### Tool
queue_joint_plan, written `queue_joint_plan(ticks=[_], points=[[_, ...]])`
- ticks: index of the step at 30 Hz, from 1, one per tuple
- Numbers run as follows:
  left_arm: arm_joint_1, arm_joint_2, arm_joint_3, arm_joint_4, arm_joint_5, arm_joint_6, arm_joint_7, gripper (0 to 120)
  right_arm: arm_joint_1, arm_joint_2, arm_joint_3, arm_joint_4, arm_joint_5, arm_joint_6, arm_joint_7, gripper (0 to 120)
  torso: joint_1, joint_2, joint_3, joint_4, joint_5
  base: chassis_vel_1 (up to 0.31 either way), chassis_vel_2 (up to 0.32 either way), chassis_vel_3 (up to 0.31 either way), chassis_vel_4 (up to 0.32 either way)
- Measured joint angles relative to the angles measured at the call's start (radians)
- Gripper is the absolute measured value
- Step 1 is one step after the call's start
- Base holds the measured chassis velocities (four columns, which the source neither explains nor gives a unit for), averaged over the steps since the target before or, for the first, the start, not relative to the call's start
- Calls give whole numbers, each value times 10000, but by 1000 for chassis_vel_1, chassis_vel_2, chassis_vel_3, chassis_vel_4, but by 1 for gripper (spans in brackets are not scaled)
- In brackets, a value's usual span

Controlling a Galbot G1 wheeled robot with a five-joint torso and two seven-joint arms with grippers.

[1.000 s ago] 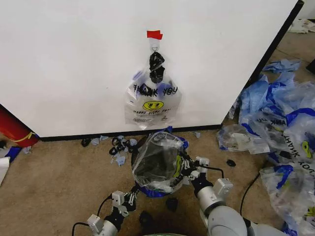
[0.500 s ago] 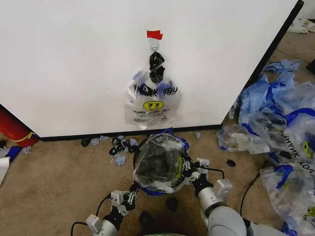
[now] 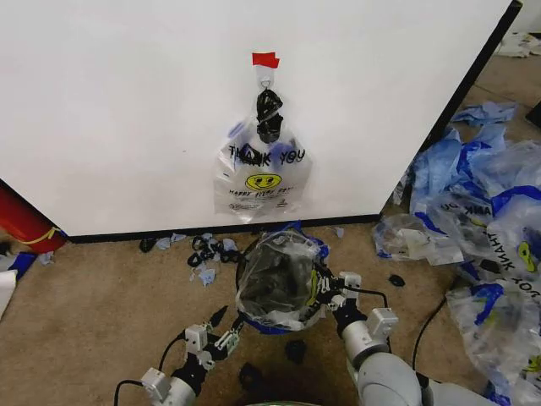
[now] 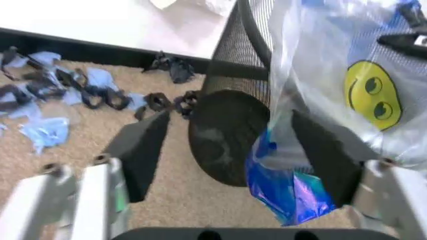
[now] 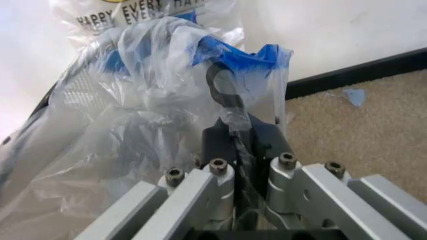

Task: Pick up the garbage bag from the wall and place it over the trash bin.

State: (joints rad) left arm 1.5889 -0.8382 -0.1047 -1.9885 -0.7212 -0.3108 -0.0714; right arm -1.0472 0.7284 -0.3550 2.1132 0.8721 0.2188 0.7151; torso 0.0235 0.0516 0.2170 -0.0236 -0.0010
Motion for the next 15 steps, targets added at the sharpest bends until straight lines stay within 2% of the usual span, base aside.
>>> queue_joint_plan(ticks=[3, 5, 10, 15], points=[[115, 152, -109, -186, 0, 63, -124, 92, -14, 3, 72, -128, -28, 44, -45, 1, 0, 0, 0, 0, -1, 0, 0, 0, 0], [151, 195, -134, -245, -5, 79, -160, 95, -18, 2, 84, -151, -35, 54, -64, 1, 0, 0, 0, 0, -1, 0, 0, 0, 0], [152, 342, -239, -612, -146, 221, -273, 98, 52, 1, -21, -263, -122, 82, -112, 1, 0, 0, 0, 0, -1, 0, 0, 0, 0], [-118, 439, -284, -1089, -415, 429, -325, 97, 333, -84, -570, -229, -186, 83, -119, 1, 0, 0, 0, 0, -1, 0, 0, 0, 0]])
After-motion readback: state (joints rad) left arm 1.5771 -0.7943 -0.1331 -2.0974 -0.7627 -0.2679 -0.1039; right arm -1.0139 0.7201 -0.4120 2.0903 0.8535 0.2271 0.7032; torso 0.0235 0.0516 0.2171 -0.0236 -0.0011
